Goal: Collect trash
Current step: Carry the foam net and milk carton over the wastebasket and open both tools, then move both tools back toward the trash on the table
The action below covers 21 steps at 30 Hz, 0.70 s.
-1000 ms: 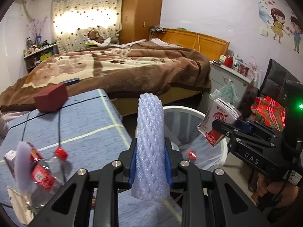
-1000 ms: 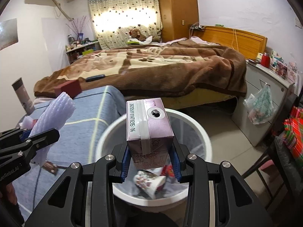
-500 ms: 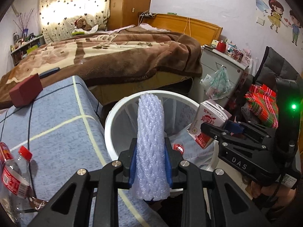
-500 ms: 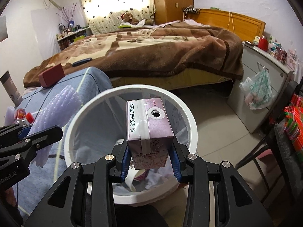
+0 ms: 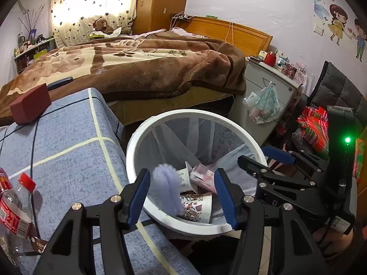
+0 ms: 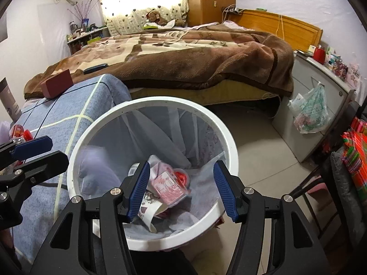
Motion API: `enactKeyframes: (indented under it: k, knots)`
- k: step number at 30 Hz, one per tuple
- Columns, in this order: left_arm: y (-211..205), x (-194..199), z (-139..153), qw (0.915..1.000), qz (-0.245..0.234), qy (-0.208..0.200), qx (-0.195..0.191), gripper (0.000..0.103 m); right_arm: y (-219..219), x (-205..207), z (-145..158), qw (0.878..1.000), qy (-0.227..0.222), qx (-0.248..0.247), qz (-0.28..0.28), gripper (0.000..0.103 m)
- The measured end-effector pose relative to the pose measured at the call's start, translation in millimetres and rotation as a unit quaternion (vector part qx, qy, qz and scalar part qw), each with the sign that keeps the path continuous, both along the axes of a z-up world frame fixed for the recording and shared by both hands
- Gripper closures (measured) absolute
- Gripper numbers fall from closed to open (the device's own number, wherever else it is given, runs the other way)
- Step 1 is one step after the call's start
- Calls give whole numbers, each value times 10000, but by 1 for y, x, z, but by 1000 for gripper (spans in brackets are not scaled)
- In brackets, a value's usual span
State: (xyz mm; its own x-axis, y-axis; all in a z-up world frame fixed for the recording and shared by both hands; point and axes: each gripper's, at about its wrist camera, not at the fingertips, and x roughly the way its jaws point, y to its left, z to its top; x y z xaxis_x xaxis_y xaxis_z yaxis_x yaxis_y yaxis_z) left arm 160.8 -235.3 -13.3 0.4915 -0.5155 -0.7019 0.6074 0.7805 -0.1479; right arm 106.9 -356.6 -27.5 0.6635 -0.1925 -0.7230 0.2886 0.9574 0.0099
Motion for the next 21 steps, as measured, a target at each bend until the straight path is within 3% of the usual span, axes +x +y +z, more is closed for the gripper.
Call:
enactKeyframes:
  k: [21]
  knots:
    - [53, -17, 23, 9980, 514, -355, -111, 43, 22, -13, 22, 9987, -485, 141, -18, 44]
